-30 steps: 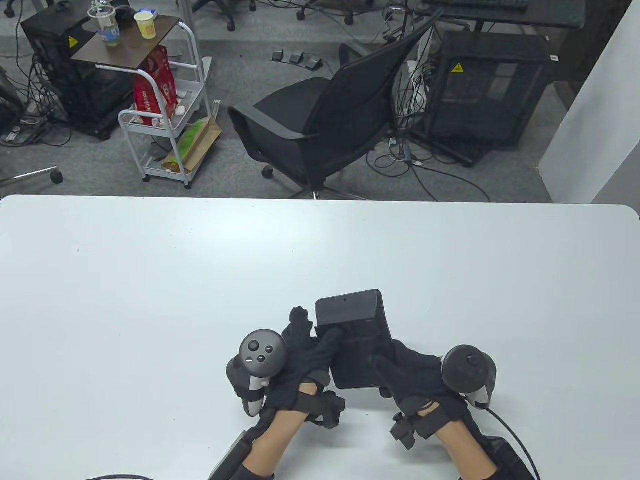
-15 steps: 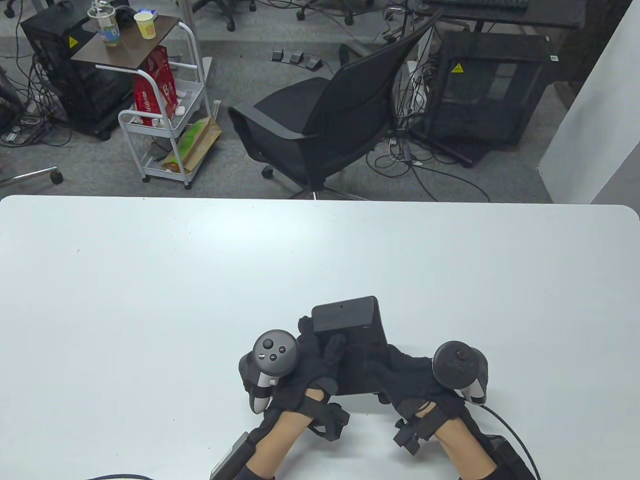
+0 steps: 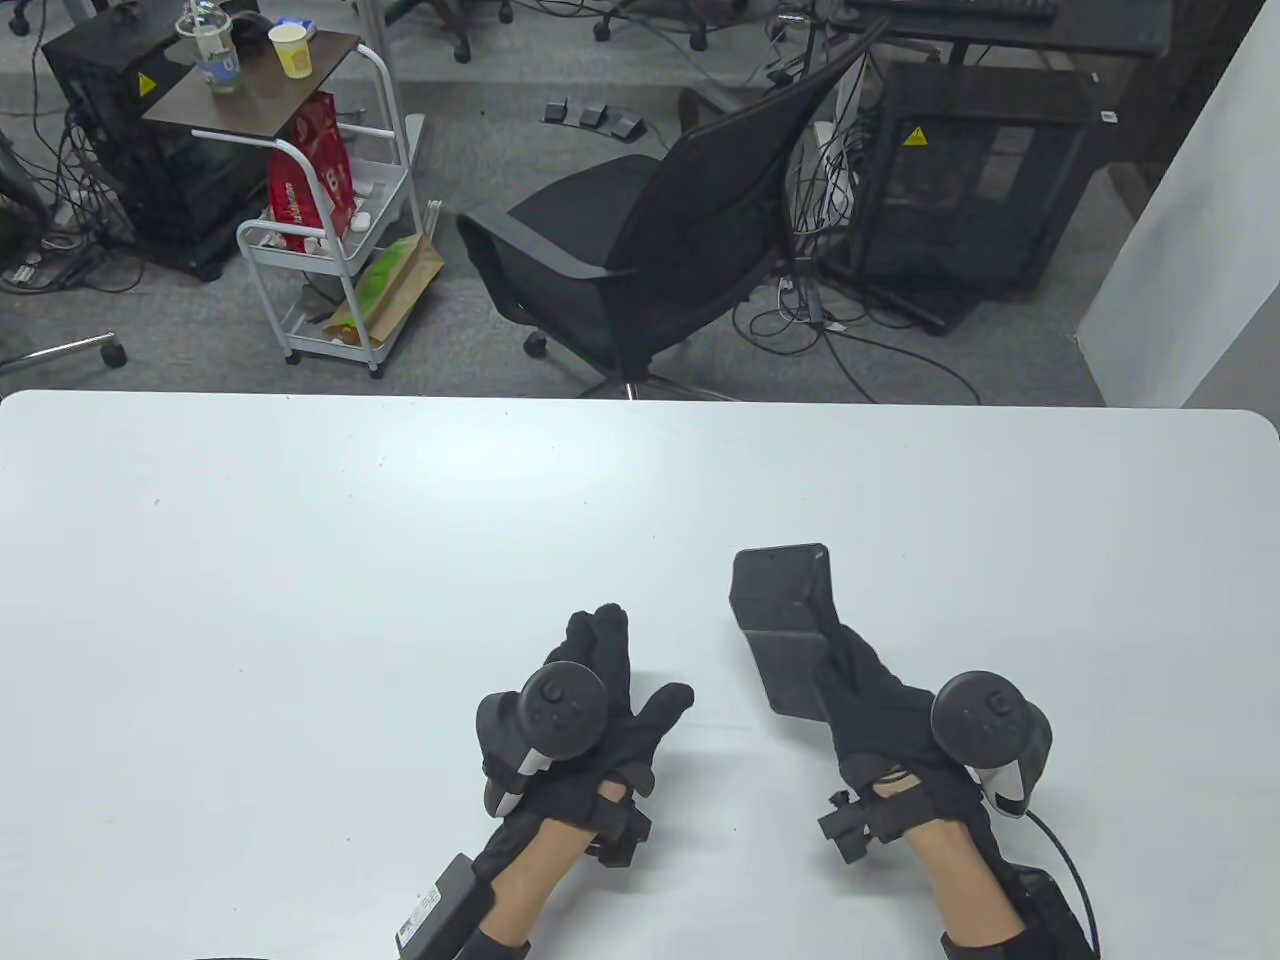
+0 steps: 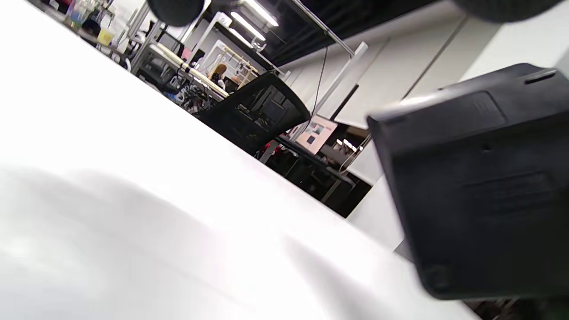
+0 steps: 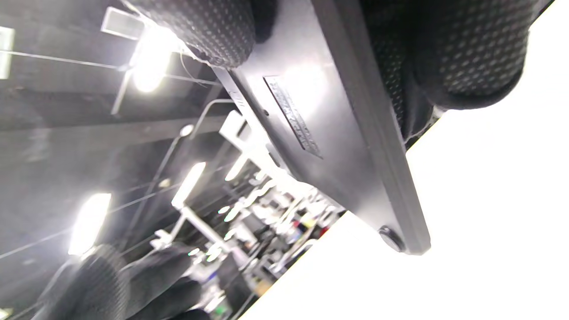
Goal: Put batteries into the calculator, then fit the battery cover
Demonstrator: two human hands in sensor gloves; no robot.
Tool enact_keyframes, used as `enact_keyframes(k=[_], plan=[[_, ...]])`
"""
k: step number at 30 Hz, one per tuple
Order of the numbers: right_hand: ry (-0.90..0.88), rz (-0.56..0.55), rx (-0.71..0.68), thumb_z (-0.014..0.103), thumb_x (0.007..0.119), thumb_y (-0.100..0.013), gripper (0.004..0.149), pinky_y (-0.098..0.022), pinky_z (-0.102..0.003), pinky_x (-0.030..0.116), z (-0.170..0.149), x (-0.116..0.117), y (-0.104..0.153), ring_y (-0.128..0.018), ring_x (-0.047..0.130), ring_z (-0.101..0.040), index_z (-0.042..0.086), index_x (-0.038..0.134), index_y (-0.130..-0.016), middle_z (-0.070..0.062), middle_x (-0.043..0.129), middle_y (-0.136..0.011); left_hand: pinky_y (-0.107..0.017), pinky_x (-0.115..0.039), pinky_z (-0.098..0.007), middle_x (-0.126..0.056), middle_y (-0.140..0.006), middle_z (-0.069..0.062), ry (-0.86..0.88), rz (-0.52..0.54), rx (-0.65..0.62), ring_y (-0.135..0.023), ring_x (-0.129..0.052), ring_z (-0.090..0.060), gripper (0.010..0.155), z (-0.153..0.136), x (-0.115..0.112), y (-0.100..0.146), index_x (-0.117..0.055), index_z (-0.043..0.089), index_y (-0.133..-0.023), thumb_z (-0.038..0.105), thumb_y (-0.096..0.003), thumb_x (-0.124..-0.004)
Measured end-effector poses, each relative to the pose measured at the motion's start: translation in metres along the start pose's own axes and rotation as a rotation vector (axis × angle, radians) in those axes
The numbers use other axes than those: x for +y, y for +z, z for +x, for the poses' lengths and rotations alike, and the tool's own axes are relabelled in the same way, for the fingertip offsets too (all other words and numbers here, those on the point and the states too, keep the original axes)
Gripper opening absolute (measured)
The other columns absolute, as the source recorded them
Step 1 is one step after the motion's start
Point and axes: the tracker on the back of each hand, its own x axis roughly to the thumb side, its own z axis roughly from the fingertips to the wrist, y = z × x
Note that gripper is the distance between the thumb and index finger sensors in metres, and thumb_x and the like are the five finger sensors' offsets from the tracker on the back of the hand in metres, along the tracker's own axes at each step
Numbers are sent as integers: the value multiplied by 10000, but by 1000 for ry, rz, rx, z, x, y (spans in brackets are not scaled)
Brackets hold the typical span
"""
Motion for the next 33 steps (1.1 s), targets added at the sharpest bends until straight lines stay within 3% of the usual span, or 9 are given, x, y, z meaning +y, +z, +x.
enact_keyframes(k=[7,17,22,29,33], plan=[[377,-67,107,278,748,-508,555,-352,-579,805,-13,-10,-2,-608,914,-571,-57,641,-937,-366,823,-806,-707,-206,-760,-158,-1167,-100,-254,-28,-21,-1102,-203,-469,973,1,-3,-1,-255,268,-1100,780,-340,-582],[866,-5,169,261,745,-512,568,-385,-593,793,-16,13,-4,-667,881,-587,-72,618,-954,-388,783,-844,-706,-164,-757,-146,-1170,-91,-317,-48,1,-1102,-156,-459,968,-1,-5,-1,-251,280,-1101,775,-337,-581],[944,23,214,248,742,-513,574,-403,-608,781,-19,20,-5,-685,857,-604,-83,598,-959,-406,756,-856,-707,-164,-756,-153,-1170,-94,-314,-46,4,-1102,-161,-459,965,-1,-5,-1,-261,276,-1101,773,-337,-580],[956,149,285,240,698,-529,620,-439,-652,743,-22,33,-5,-751,742,-648,-100,464,-992,-438,622,-914,-707,-162,-755,-153,-1170,-94,-332,-55,9,-1102,-156,-458,964,0,-5,-1,-263,278,-1101,772,-337,-580],[960,156,275,276,725,-522,638,-429,-640,755,-23,38,-7,-736,743,-652,-80,490,-997,-432,631,-918,-708,-156,-754,-151,-1170,-95,-337,-54,10,-1102,-152,-457,965,0,-5,0,-263,278,-1101,772,-336,-580]])
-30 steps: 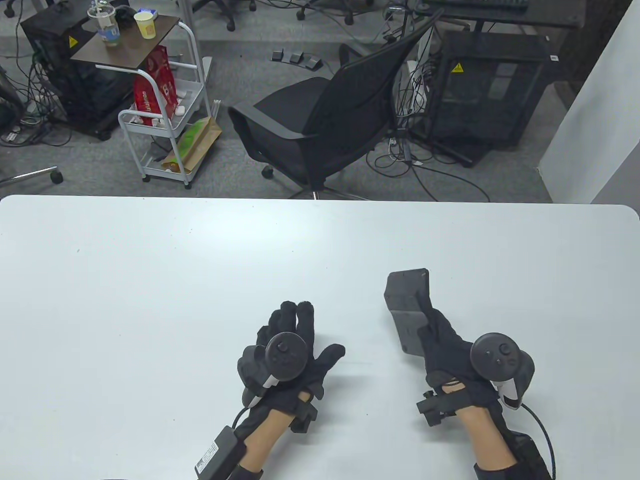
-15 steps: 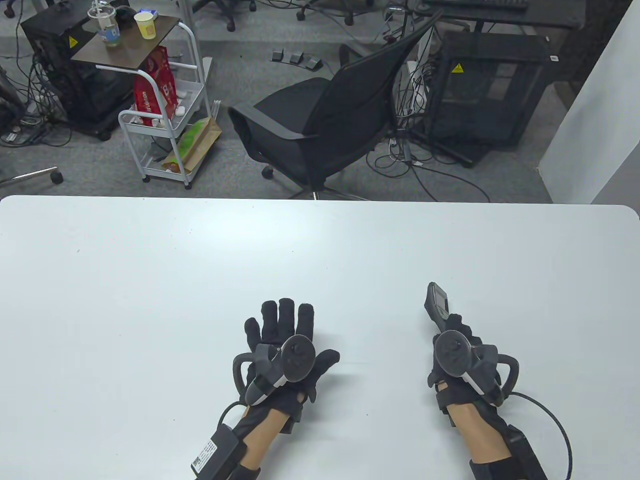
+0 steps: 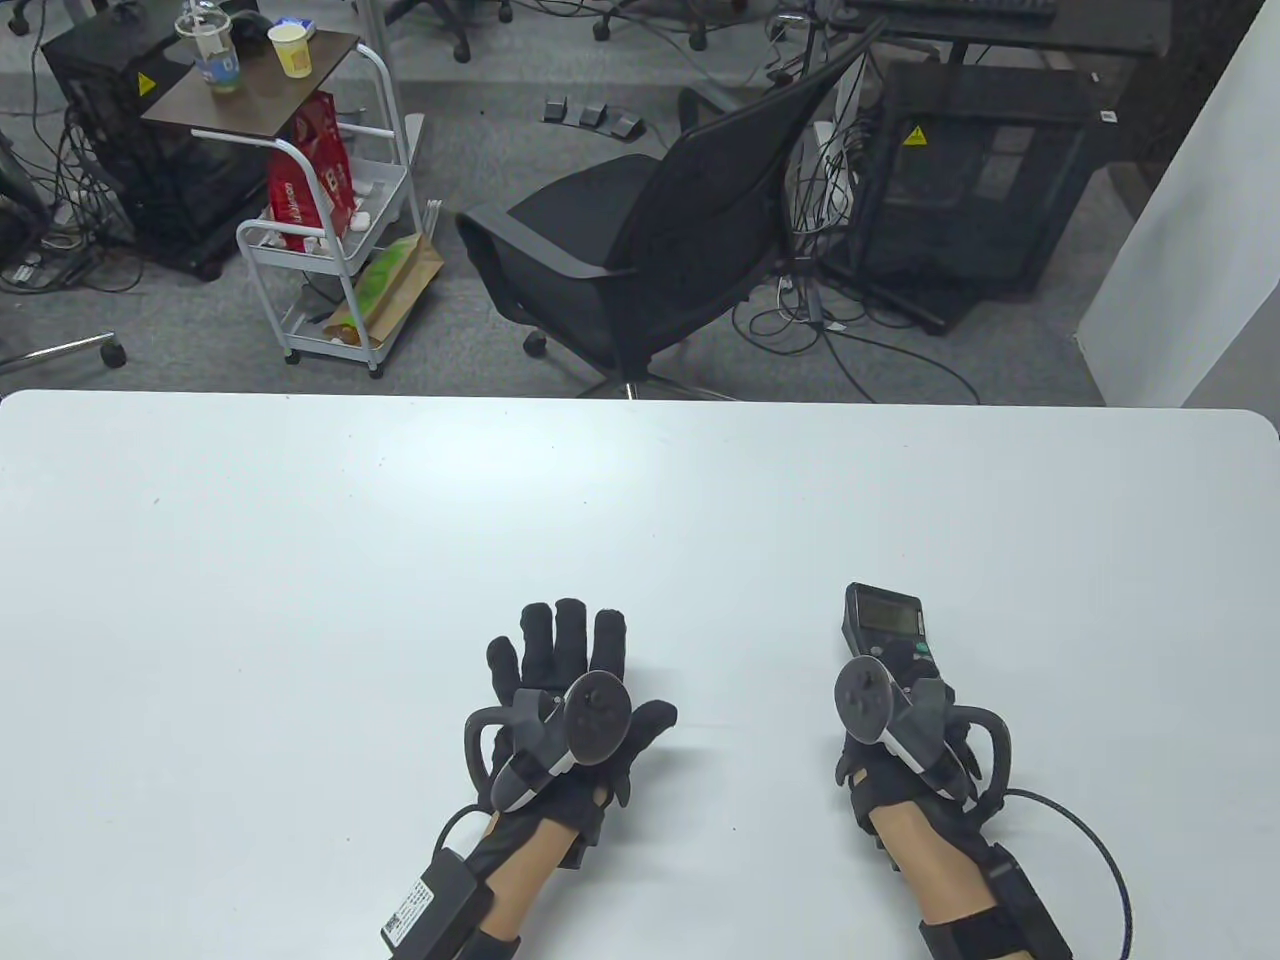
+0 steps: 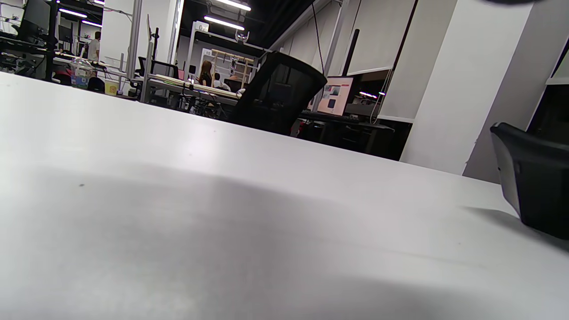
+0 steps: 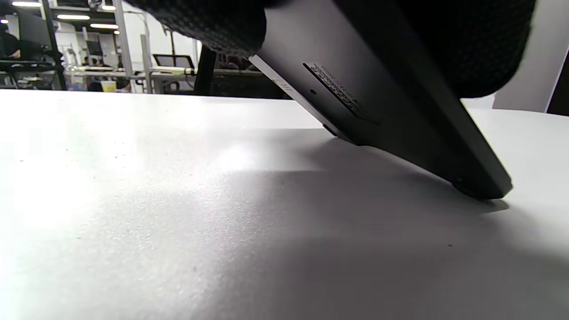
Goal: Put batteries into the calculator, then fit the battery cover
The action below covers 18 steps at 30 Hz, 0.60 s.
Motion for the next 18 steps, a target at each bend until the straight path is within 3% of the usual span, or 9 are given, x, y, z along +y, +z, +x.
enact_keyframes(k=[6,18], plan=[[-11,-2,-15,388,825,-490,716,-396,-571,792,0,5,-7,-670,758,-637,-68,571,-979,-436,652,-899,-707,-153,-754,-149,-1170,-96,-4,-13,1,-1102,-147,-456,964,0,-1,0,-264,276,-1102,769,-336,-581],[61,0,-47,488,846,-471,785,-364,-501,797,6,15,-13,-607,768,-599,-71,606,-967,-433,639,-887,-706,-148,-752,-145,-1169,-95,-30,-34,-2,-1100,-140,-454,963,3,-4,0,-264,276,-1101,766,-336,-583]])
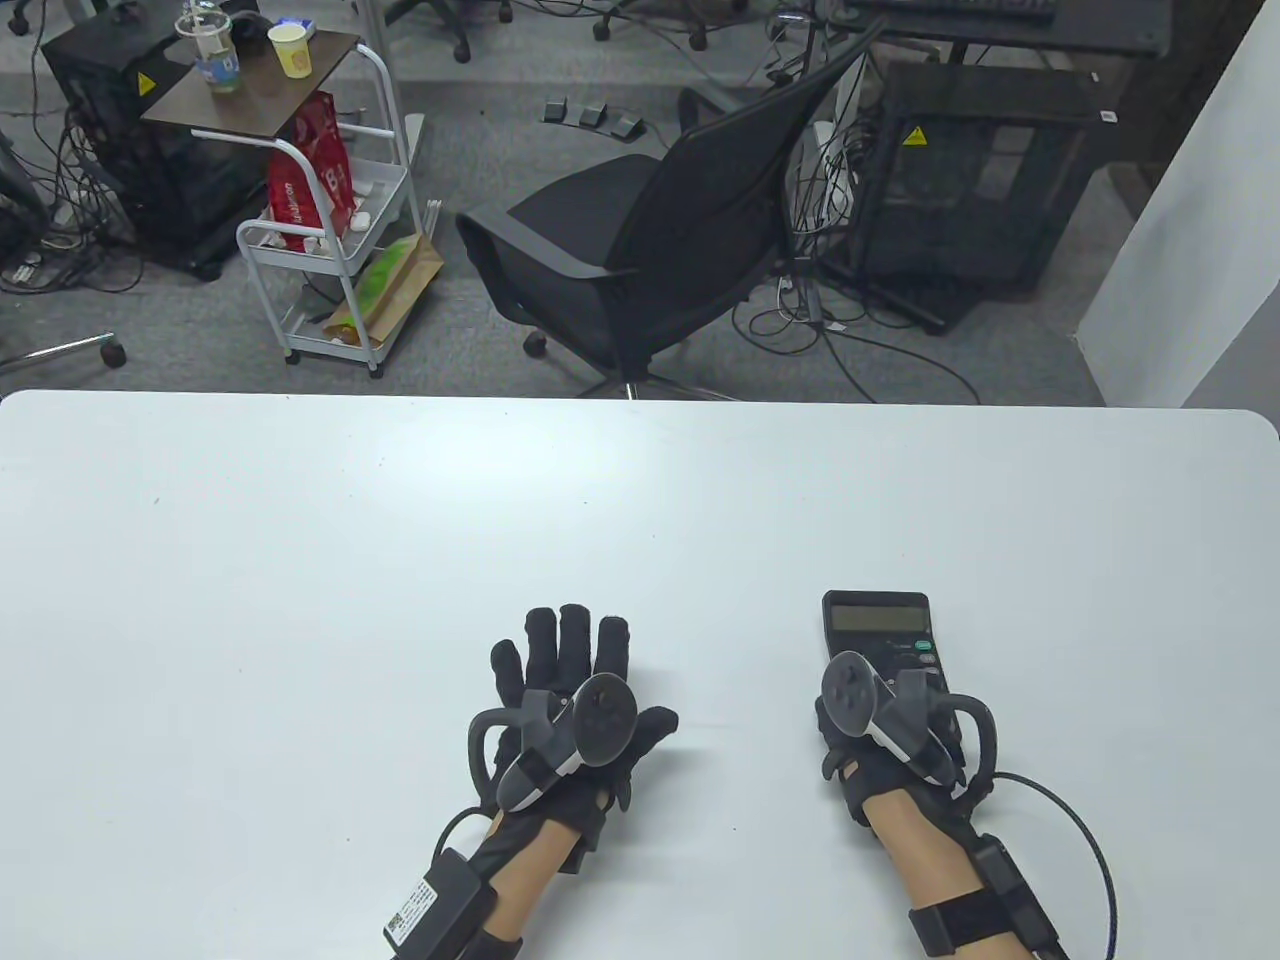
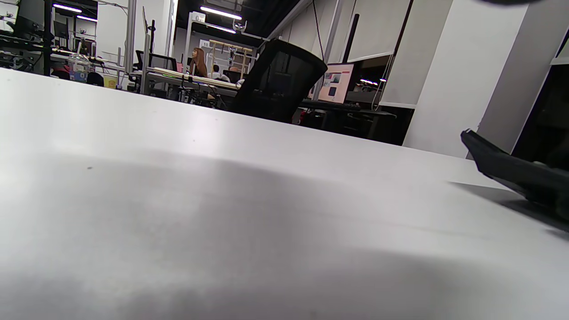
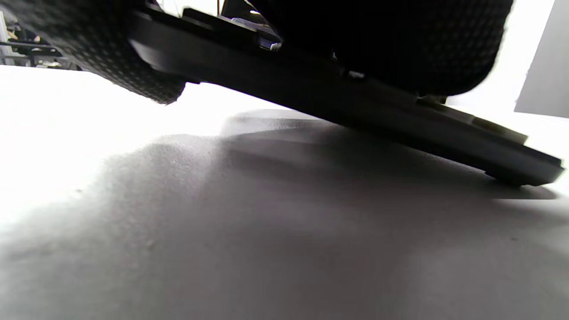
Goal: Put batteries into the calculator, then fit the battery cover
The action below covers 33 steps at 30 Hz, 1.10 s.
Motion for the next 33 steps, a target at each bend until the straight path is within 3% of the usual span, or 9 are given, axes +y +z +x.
enact_keyframes(k=[15,19,23,26,30,33], plan=[[-43,46,-8,484,767,-503,735,-390,-497,759,-3,6,-1,-644,704,-575,-35,590,-991,-412,569,-928,-705,-141,-756,-143,-1170,-92,-17,11,8,-1101,-137,-452,964,-4,2,-2,-260,281,-1100,764,-329,-577],[-143,-5,-25,507,741,-505,723,-431,-578,740,-9,-5,5,-728,701,-595,19,579,-1014,-389,549,-966,-700,-139,-768,-134,-1173,-84,-30,15,6,-1100,-125,-461,968,-6,4,-2,-238,295,-1099,774,-321,-559],[-207,-133,-189,578,697,-498,759,-585,-767,502,-7,-26,17,-911,405,-668,146,470,-1079,-308,363,-1094,-676,-137,-809,-89,-1173,-68,-76,7,6,-1091,-87,-487,974,-10,9,-4,-185,327,-1092,799,-316,-537],[-268,-160,-271,645,653,-476,804,-599,-832,262,-3,-36,25,-959,127,-642,234,363,-1103,-217,156,-1139,-662,-135,-829,-60,-1171,-55,-90,2,9,-1085,-67,-492,968,-13,11,-5,-165,342,-1088,813,-321,-521],[-181,-219,-300,724,564,-457,849,-604,-828,244,1,-44,33,-961,72,-624,257,280,-1106,-193,95,-1138,-669,-117,-821,-45,-1171,-45,-95,-3,6,-1088,-56,-479,963,-15,12,-5,-151,350,-1085,818,-334,-530],[-215,-244,-314,723,574,-455,852,-608,-828,240,2,-48,37,-968,64,-612,257,279,-1105,-187,91,-1140,-675,-119,-815,-41,-1169,-47,-110,4,0,-1089,-56,-474,968,-14,12,-5,-142,345,-1083,819,-337,-537]])
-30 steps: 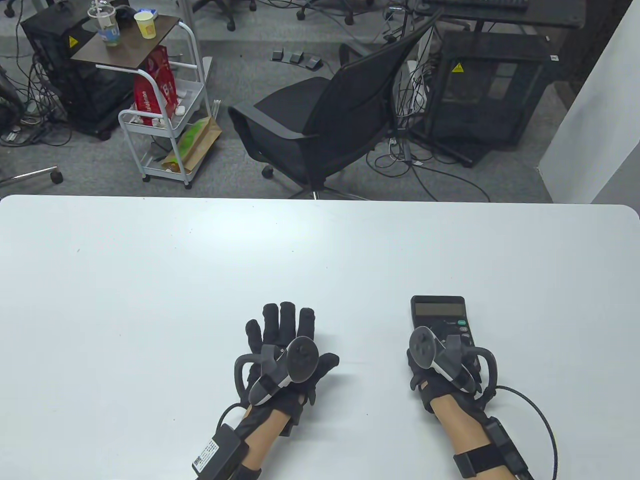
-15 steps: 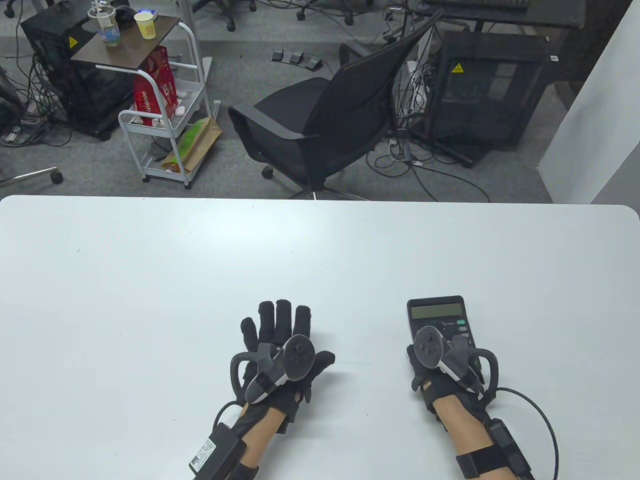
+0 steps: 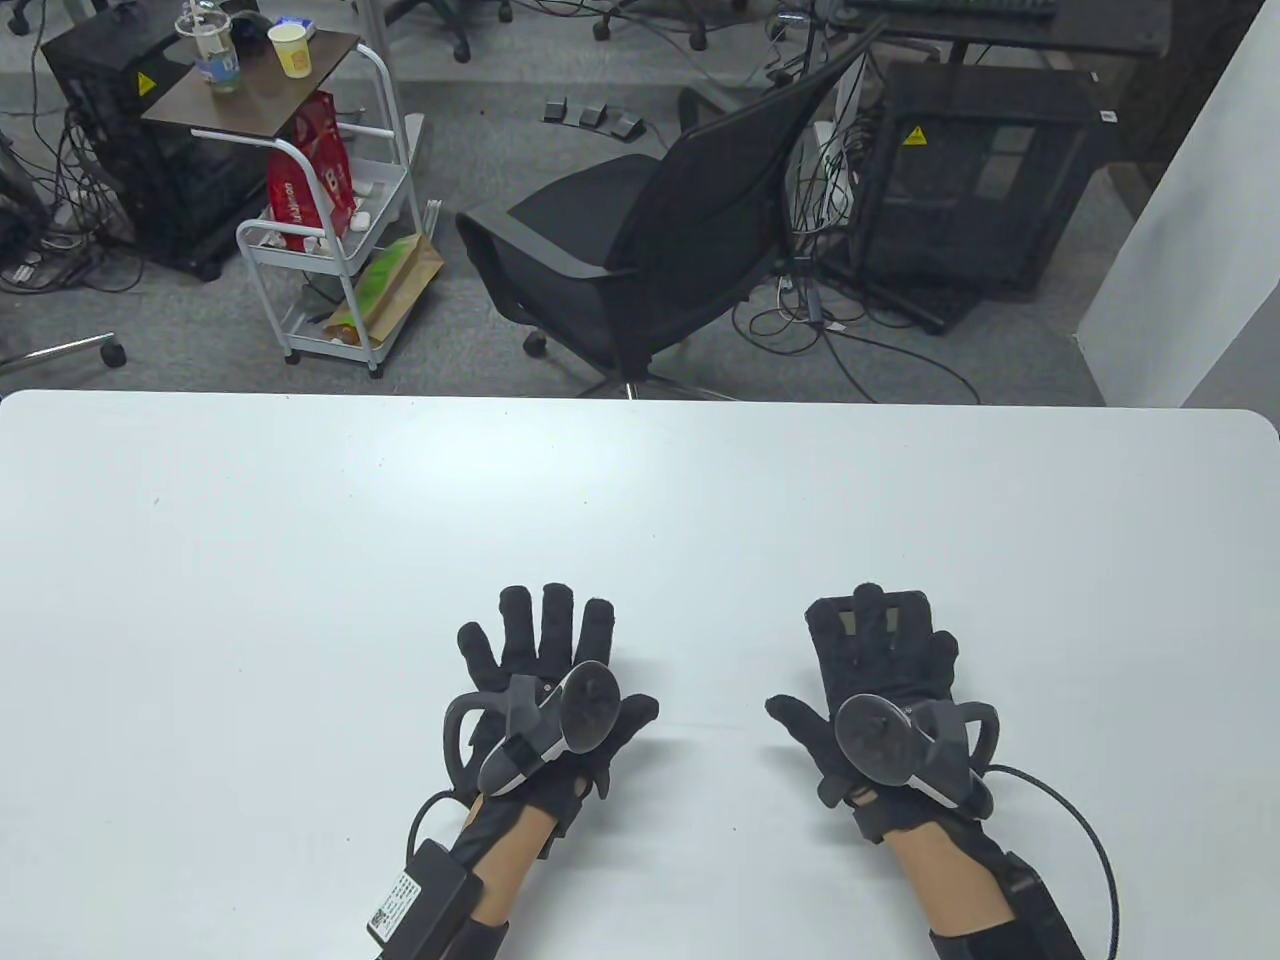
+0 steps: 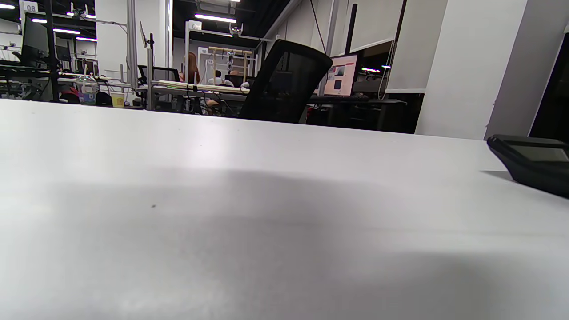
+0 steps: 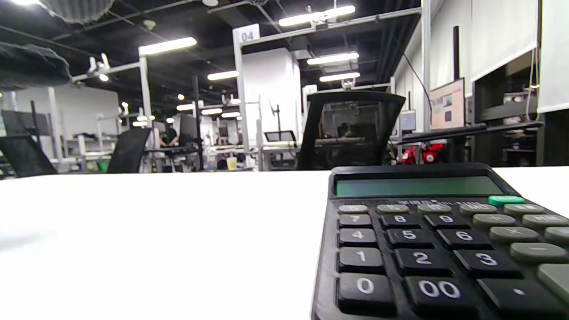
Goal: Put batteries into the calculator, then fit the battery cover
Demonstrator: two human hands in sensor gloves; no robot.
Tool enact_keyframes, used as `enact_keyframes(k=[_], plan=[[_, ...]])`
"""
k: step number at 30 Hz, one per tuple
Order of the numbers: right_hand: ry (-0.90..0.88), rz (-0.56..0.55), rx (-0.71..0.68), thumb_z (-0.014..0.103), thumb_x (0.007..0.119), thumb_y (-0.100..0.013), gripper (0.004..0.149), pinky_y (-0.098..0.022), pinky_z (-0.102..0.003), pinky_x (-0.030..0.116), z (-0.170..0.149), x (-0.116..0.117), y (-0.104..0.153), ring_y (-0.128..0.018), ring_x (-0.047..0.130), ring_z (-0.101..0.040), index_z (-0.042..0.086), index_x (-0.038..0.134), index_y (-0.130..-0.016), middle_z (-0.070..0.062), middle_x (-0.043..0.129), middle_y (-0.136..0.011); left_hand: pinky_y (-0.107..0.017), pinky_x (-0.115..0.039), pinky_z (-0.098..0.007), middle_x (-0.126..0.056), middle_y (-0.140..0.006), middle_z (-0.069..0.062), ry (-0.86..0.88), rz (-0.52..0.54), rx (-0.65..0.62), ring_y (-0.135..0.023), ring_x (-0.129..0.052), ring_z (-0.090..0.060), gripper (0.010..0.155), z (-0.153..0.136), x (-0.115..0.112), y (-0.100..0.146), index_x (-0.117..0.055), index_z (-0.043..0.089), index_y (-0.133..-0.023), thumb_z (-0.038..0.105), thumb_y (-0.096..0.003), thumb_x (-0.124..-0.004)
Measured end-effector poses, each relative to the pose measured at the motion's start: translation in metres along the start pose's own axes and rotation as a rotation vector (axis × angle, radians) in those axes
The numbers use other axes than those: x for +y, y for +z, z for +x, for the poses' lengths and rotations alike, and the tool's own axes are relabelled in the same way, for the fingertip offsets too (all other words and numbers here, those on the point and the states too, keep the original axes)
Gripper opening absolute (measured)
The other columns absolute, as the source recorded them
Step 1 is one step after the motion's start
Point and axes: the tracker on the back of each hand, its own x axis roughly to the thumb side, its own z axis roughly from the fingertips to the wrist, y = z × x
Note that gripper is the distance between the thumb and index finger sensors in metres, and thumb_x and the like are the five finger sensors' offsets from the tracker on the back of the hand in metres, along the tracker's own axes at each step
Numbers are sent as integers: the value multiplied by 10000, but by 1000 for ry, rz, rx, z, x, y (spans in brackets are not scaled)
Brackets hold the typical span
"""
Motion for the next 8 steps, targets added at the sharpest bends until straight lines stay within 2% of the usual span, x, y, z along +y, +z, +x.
enact_keyframes(k=[8], plan=[[8,-37,-28,702,612,-465,845,-606,-832,255,8,-5,3,-973,93,-617,249,298,-1106,-210,124,-1142,-680,-113,-807,-36,-1167,-46,-11,-5,4,-1093,-26,-460,979,0,0,0,-137,342,-1081,820,-339,-561]])
